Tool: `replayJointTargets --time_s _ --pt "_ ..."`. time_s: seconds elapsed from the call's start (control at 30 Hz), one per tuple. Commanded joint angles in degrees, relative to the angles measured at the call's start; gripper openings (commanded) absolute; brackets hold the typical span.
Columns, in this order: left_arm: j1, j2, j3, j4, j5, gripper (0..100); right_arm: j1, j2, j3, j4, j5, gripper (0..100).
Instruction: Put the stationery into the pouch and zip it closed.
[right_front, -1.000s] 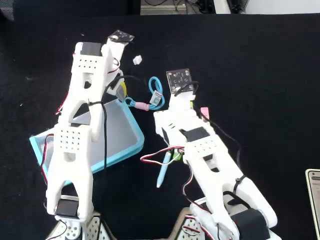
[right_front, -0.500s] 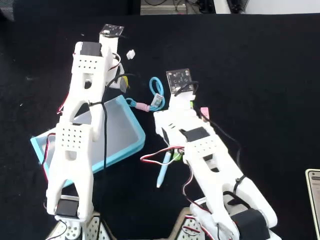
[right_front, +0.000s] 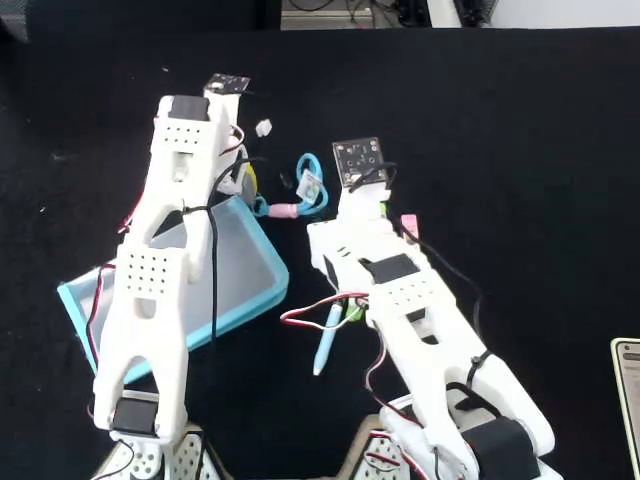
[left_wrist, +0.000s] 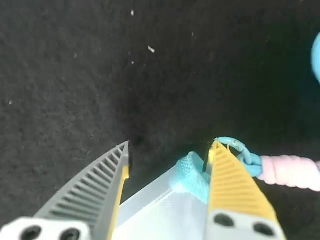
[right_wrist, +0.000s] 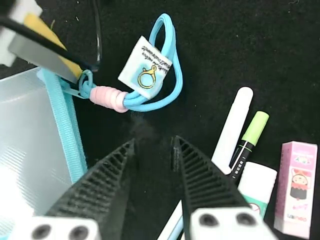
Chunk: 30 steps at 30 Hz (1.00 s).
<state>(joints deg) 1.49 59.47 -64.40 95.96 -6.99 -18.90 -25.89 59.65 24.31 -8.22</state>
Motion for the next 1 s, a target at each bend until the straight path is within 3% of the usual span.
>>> replayJointTargets --time_s 0.0,0.13,0.3,0.73,0.97 --pt "-0.1 -0.8 -5.2 3.0 0.1 25 0.7 -2.1 -0.7 -1.1 0.7 11.6" --pt "-0.2 -0.8 -9.4 4.8 0.1 22 0.7 -2.1 -0.7 -1.1 0.7 11.6" --pt "-0.1 -0.3 -9.8 4.8 0.4 2 0.8 -2.1 -0.8 -1.1 0.7 11.6" --pt "-2.5 -8.5 -9.5 4.9 0.5 3 0.9 -2.0 -1.3 -1.2 0.7 11.6" --pt "-2.6 -13.4 1.7 4.7 -0.5 3 0.9 -2.0 -1.3 -1.2 0.7 11.6"
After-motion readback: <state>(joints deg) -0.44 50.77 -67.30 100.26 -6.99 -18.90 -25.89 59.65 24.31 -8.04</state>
